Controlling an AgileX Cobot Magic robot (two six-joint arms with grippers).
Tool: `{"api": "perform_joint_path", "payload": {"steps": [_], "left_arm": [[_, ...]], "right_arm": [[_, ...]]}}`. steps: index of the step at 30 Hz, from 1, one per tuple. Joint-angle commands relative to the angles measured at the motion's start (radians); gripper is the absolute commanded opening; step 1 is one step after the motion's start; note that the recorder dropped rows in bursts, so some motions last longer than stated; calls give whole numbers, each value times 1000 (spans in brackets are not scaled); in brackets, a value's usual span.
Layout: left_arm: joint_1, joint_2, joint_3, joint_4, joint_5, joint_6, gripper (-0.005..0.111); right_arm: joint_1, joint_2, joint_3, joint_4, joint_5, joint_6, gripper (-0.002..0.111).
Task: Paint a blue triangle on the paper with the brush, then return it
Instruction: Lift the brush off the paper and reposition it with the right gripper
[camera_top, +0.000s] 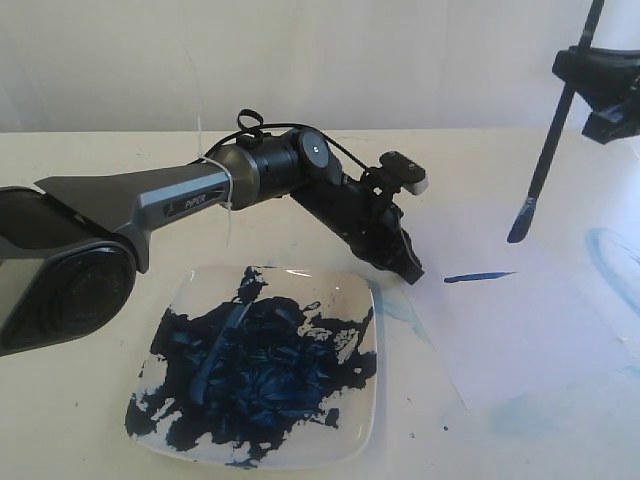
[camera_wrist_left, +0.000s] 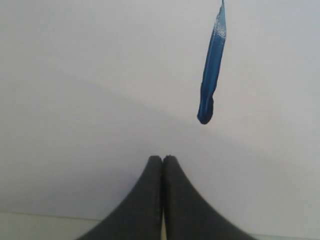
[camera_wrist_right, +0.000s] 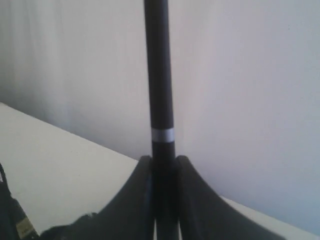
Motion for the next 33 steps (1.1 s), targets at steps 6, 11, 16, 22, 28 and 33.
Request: {"api": "perform_joint_path", "payload": {"steps": [6, 11, 16, 22, 28, 33], "left_arm": [[-2, 9, 5, 14, 66, -5, 0], [-2, 9, 5, 14, 66, -5, 0], [-2, 9, 5, 14, 69, -5, 0], [-2, 9, 5, 14, 75, -5, 0], [-2, 9, 5, 14, 75, -5, 0], [-2, 9, 5, 14, 75, -5, 0]], "right_arm": [[131, -239, 3, 56, 467, 295, 0], [310, -333, 5, 291, 818, 147, 0], [433, -349, 30, 880, 927, -306, 0], [511, -342, 84, 1694, 828, -1060, 0], [576, -336, 103, 2079, 699, -1376, 0], [606, -336, 103, 2010, 723, -1374, 0]]}}
